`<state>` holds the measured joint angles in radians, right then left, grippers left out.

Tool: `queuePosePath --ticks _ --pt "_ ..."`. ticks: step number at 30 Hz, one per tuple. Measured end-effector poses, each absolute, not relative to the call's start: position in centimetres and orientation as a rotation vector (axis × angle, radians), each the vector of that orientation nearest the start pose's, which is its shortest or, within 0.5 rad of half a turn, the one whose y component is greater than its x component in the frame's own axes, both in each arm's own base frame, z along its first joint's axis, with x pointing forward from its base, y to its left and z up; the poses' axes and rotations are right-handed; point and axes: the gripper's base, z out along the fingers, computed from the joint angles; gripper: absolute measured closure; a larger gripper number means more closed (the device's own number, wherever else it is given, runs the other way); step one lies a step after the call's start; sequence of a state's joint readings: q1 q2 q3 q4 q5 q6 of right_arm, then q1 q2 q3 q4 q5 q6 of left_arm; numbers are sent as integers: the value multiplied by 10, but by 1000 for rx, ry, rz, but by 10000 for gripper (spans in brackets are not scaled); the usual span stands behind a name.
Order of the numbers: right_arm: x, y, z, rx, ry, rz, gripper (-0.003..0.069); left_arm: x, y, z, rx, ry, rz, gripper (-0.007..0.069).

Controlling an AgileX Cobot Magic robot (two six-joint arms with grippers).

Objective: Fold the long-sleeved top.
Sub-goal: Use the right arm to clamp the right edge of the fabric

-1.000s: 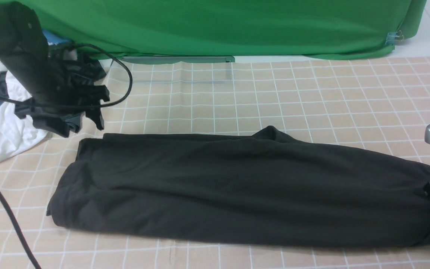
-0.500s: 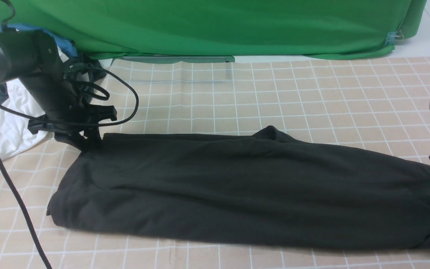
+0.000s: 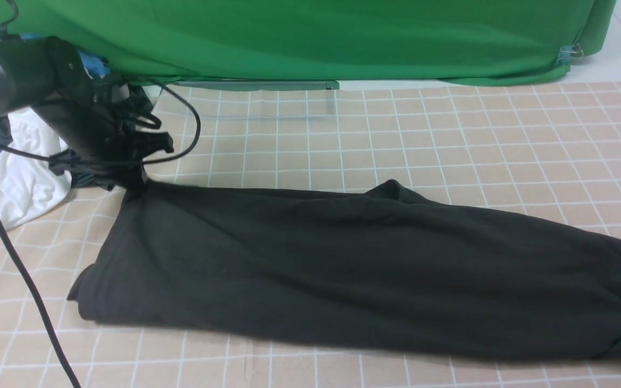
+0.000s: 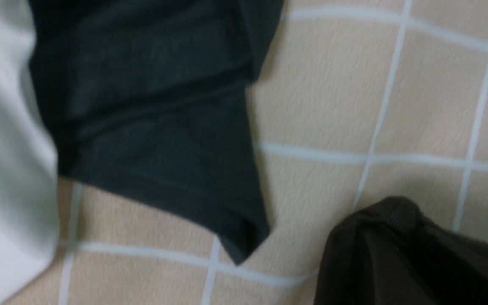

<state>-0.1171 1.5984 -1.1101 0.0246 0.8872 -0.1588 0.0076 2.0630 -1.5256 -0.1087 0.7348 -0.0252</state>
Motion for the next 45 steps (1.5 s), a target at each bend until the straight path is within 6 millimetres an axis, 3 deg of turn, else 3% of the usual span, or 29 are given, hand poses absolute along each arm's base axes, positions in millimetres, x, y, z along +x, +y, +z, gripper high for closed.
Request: queuePosePath --ticks 5,14,17,19,21,23,29,31,33,36,38,41,45 --pt "321 -35 213 -60 2916 -6 201 438 -3 181 -138 2738 -127 606" --pt "338 -37 166 -99 2973 5 195 438 -4 180 -143 2739 -134 606" --pt "340 -37 158 -105 2988 8 261 438 -4 180 -144 2739 -135 606" --pt "341 -37 155 -116 2989 12 451 438 -4 180 -144 2739 -135 606" --pt "342 -37 155 -121 2977 9 559 438 -4 180 -145 2739 -136 606" --pt "344 -38 156 -122 2958 3 592 438 -4 180 -145 2739 -136 606" --pt "353 -39 161 -157 2887 -21 593 441 -4 181 -148 2708 -137 606" --pt "355 -39 162 -158 2868 -28 561 443 -4 182 -151 2682 -138 606" --pt "356 -40 162 -162 2863 -33 477 444 -4 182 -153 2677 -139 602" --pt "355 -40 164 -172 2884 -35 284 442 -4 183 -157 2698 -142 565" --pt "353 -40 170 -161 2947 -19 151 442 -4 187 -179 2732 -147 494" --pt "348 -41 192 -92 3051 -20 119 446 -3 205 -215 2752 -138 382" --pt "329 -45 223 -36 3142 -69 200 454 -2 238 -228 2736 -122 244"
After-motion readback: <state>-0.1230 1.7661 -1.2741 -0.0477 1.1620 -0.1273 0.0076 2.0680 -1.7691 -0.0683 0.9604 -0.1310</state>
